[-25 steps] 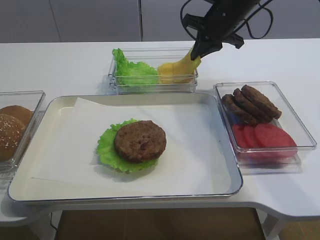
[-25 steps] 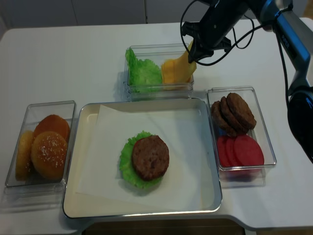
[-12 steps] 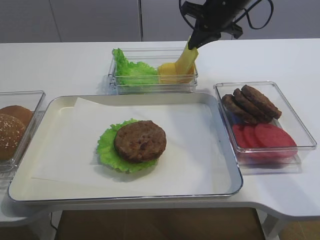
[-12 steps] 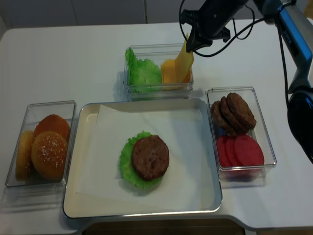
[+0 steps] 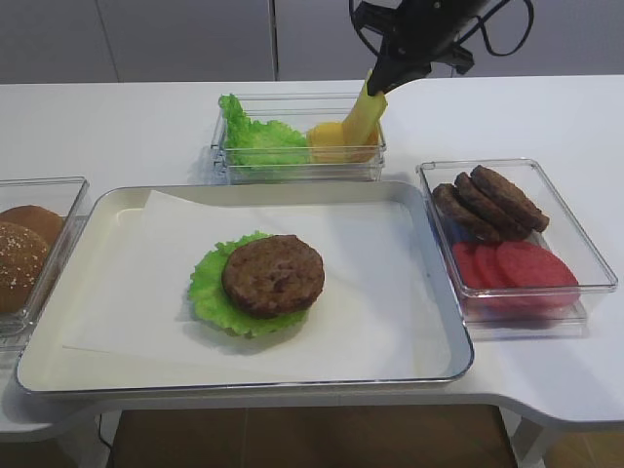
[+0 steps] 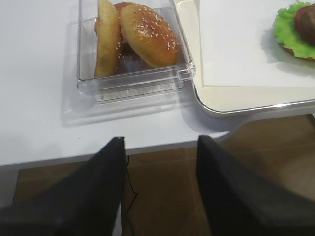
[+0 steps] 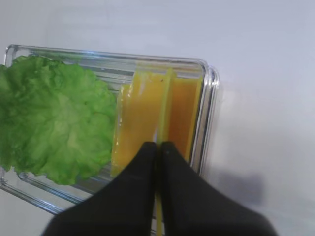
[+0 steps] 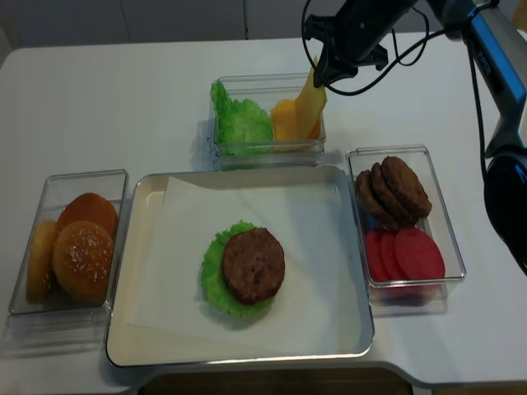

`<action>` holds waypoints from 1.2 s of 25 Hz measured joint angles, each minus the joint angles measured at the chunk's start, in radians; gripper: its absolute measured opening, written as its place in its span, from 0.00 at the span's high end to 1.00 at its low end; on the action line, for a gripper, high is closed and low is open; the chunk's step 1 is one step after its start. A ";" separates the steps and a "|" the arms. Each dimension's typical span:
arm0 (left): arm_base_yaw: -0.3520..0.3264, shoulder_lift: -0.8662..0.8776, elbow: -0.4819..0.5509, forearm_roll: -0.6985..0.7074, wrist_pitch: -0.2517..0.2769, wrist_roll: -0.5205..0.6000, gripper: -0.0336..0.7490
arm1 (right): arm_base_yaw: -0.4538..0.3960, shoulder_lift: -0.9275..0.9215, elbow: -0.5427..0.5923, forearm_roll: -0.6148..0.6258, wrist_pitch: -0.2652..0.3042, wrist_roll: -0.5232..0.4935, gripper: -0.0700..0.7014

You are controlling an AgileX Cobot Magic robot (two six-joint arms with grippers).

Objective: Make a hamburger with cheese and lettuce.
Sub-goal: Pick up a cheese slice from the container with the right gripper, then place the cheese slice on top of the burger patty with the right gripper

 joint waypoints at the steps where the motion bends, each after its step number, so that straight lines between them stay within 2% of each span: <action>1: 0.000 0.000 0.000 0.000 0.000 0.000 0.51 | 0.000 0.000 0.000 0.000 0.000 0.000 0.86; 30: 0.000 0.000 0.000 0.000 0.000 0.000 0.51 | 0.000 -0.089 -0.002 0.002 0.006 0.023 0.86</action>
